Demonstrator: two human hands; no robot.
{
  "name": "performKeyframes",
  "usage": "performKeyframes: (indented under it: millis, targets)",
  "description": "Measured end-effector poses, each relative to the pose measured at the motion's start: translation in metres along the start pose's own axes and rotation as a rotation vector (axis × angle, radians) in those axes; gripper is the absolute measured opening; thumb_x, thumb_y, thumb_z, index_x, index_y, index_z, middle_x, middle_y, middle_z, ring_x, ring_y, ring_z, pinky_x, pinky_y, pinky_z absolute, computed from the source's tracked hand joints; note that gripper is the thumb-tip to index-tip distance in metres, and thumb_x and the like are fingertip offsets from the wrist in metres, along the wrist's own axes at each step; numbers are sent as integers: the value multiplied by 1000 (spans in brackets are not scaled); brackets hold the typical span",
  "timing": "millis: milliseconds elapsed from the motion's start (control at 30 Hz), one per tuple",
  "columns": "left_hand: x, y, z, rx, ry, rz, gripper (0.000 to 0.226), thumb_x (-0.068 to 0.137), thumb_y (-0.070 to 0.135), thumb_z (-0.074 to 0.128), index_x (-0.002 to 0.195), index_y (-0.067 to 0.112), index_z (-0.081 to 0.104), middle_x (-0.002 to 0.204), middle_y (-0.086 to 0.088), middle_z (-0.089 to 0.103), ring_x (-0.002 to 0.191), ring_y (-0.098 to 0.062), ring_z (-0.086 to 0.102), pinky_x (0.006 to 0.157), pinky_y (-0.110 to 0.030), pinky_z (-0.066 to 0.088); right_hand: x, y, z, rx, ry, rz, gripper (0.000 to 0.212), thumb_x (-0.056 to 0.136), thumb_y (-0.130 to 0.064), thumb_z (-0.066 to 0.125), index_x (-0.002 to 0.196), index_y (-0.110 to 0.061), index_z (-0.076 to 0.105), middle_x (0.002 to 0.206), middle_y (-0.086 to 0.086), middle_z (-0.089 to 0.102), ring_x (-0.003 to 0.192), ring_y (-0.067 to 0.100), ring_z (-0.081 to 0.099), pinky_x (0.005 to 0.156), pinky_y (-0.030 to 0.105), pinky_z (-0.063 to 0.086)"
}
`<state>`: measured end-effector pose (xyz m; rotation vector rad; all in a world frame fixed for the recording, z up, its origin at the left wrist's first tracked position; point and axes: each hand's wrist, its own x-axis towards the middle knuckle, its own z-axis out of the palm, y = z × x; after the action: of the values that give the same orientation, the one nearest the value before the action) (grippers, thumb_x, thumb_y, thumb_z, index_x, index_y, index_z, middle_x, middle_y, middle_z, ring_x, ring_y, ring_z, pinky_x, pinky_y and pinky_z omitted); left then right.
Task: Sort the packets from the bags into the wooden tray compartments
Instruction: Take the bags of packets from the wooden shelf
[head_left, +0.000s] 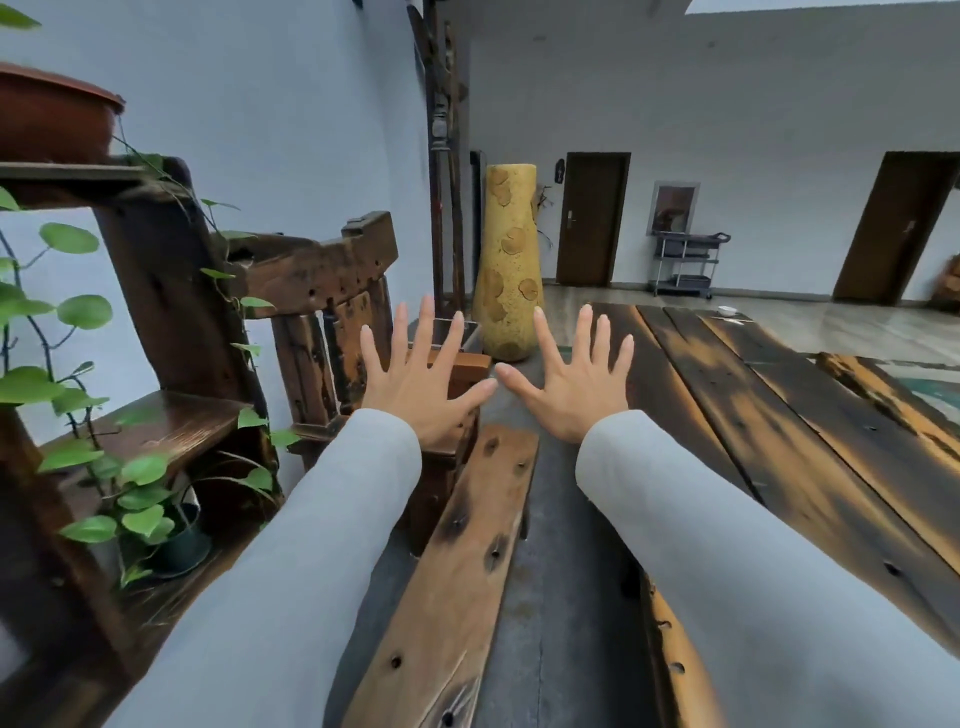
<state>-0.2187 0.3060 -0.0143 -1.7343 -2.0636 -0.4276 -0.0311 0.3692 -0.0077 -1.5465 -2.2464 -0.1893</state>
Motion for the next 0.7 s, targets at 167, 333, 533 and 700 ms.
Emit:
performKeyframes:
  millis: [167,333,533,700]
  targets:
    - [14,-9,15,58,-5,-93,88,82,85,3,154,37,-17,163,-2,-28,150,-30,-27,117,-66,-7,38,-7,27,36,-26,-90,89,81,-90,5,155,-47,-17,168,14,-21,154,39,-21,120,65,-13]
    - [4,-35,26,130,-37,-209,88,84,84,7,154,36,-18,164,-2,-26,151,-30,-24,117,-65,-11,59,-32,54,105,-81,-192,88,81,-90,5,156,-47,-14,169,14,-17,155,38,-18,121,63,-13]
    - [-21,-97,23,181,-72,-361,87,85,84,10,154,37,-16,165,0,-25,151,-29,-23,118,-66,-5,74,-101,80,201,-138,-360,90,81,-89,4,157,-44,-12,170,10,-15,156,38,-16,122,63,-11]
    - [-60,-158,20,231,-111,-487,87,85,83,9,154,37,-16,164,0,-25,151,-28,-24,117,-66,-7,72,-184,94,284,-173,-514,87,85,-86,9,157,-43,-14,170,8,-17,155,36,-17,123,61,-10]
